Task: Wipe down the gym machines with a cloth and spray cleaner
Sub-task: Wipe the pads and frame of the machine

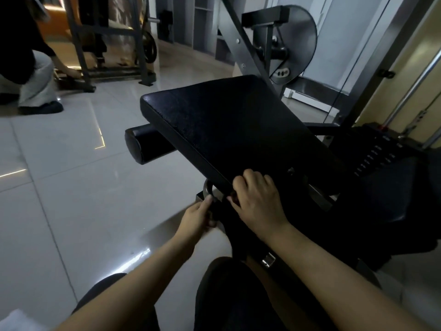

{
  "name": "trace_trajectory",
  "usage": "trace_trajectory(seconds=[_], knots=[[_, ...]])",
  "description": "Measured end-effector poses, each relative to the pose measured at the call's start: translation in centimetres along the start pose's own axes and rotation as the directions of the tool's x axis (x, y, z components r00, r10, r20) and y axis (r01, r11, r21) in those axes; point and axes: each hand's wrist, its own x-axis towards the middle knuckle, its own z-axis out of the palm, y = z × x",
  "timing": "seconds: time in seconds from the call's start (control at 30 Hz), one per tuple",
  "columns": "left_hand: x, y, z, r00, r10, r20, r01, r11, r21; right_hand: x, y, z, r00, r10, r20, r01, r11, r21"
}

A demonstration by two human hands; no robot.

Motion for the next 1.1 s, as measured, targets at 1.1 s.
trace_trajectory(seconds=[1.1], knots=[[-0.5, 2.8, -0.7, 0.974, -0.208, 0.088, 0.199, 0.974, 0.104, 0.8, 1.2, -0.6, 0.985, -0.15, 0.089, 0.151, 0.988, -0.008]])
